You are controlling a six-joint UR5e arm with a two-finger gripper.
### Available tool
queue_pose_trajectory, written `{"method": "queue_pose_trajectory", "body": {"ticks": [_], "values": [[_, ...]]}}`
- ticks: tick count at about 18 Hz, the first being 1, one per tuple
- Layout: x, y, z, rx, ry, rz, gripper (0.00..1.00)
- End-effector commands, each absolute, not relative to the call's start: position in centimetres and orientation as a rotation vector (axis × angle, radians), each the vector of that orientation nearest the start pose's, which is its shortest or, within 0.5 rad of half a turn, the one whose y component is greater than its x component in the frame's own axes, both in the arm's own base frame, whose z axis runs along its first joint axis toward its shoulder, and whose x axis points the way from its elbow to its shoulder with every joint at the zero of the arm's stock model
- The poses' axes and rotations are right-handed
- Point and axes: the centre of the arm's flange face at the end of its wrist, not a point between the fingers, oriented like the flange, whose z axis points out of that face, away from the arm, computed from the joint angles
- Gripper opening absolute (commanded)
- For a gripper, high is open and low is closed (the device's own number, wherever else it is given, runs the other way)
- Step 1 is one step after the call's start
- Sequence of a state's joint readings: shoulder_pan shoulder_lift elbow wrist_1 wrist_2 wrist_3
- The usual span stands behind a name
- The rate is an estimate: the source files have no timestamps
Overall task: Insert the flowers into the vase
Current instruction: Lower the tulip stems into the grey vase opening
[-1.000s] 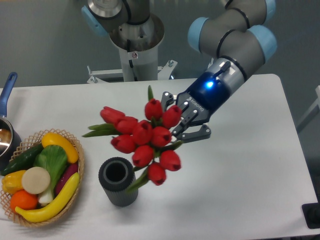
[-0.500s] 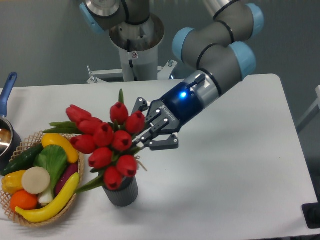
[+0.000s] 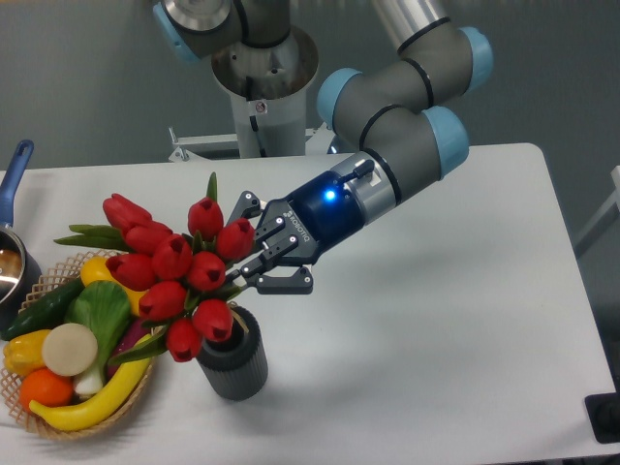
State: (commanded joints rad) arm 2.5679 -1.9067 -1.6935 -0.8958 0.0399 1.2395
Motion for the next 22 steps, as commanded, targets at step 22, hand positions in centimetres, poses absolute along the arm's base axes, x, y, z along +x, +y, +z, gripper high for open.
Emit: {"method": "queue_pose_trajectory", "body": {"ticks": [22], "values": [[-36.1, 51.2, 27.2, -1.598, 0.464, -0.449, 0.27]]}}
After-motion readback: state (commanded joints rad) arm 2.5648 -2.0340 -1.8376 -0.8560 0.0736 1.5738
